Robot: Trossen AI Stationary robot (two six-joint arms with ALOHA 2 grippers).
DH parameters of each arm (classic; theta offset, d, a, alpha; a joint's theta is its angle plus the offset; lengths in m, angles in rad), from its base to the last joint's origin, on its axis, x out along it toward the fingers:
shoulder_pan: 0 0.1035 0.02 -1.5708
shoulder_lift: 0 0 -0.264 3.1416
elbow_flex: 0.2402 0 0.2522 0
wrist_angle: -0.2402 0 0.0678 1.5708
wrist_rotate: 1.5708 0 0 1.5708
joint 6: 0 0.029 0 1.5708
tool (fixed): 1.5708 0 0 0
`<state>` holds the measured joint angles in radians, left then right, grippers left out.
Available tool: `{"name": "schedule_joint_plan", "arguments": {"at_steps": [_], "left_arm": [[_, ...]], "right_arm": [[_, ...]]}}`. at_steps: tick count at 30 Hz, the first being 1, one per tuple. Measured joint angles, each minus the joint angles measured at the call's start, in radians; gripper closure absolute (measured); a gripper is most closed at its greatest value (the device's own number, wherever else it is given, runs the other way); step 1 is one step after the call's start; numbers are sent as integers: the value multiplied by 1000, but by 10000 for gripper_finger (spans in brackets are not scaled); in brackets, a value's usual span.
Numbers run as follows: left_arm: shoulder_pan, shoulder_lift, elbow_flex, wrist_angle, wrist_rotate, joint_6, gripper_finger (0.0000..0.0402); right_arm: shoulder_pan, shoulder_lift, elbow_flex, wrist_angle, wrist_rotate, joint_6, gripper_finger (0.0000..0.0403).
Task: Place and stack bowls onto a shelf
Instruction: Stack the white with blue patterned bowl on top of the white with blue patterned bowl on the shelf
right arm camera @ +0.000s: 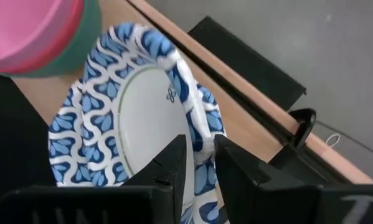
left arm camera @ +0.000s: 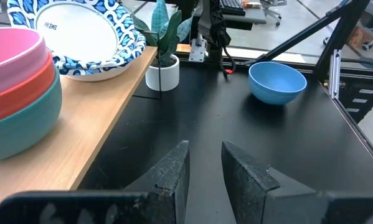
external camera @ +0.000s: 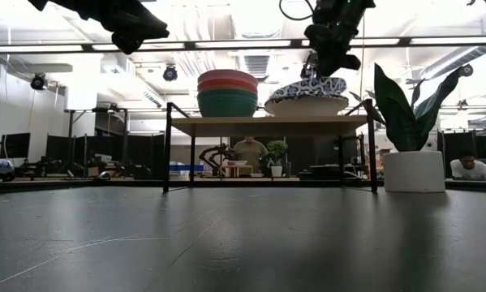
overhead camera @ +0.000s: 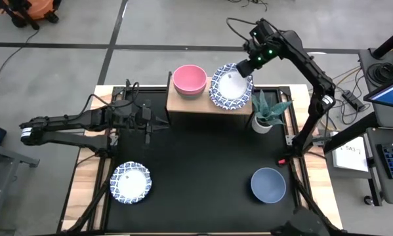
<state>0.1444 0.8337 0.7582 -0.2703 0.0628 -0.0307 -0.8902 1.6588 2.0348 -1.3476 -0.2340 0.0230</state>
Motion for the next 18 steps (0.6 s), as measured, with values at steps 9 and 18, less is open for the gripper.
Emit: {"name": "schedule_joint_plan", "arguments": {"at_steps": [9, 18], "left_arm": [[0, 0, 0, 0, 0, 0, 326], [0, 0, 0, 0, 0, 0, 326]], "right_arm": [[13, -2, 43, 96, 104, -25, 337], [48, 3, -41, 163, 104, -51, 371]]}}
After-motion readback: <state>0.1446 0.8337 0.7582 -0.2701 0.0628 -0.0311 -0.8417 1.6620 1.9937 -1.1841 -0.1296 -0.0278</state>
